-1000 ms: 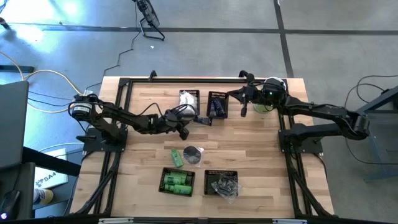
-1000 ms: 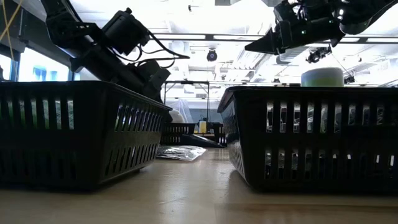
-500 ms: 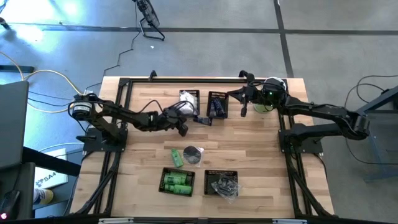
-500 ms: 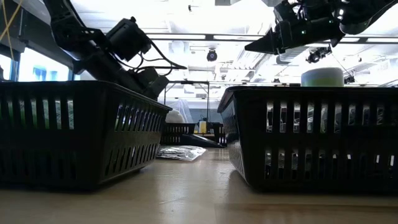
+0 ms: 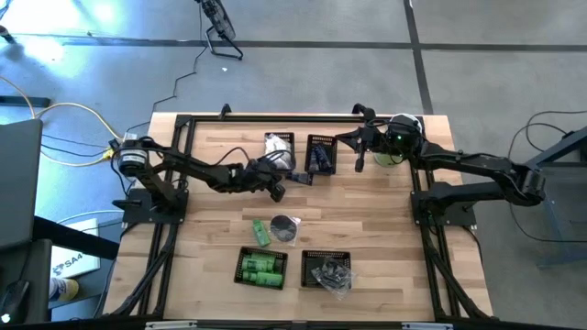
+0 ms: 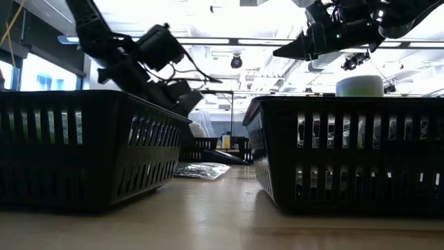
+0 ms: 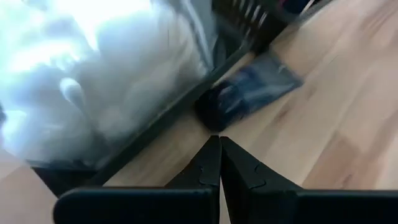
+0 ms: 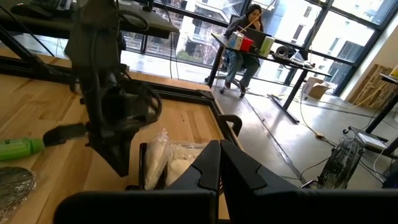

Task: Pick & Place Travel size toiletries
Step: Put the blue shave cream into the top right black bin

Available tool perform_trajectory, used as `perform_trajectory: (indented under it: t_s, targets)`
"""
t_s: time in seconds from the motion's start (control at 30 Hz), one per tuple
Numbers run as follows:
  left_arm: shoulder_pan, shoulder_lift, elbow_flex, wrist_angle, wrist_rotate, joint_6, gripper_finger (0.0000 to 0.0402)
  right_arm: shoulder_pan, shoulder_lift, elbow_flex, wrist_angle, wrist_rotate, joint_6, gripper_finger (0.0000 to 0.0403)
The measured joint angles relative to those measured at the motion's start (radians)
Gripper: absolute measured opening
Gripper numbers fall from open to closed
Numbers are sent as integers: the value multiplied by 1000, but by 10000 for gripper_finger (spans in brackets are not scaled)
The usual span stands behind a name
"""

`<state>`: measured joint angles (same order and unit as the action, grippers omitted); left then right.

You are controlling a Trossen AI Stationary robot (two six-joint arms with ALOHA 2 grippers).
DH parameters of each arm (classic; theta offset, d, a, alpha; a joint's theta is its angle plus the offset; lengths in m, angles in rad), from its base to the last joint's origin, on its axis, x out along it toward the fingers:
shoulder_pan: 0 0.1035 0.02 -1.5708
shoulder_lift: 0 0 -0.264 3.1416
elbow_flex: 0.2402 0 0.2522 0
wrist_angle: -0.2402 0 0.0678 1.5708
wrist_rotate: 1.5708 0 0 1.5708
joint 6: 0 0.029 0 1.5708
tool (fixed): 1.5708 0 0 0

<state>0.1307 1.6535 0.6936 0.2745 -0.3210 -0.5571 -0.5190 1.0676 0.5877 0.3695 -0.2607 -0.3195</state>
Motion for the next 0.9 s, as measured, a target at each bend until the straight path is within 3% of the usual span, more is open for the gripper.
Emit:
perform_trajectory:
  t_s: [0.13, 0.9]
  targets:
    - [1, 28, 63, -103, -2, 0, 0, 0, 0, 0, -2, 0, 0, 3]
    - [42, 33, 73, -116, -79, 15, 0, 0, 0, 0, -7, 0, -2, 3]
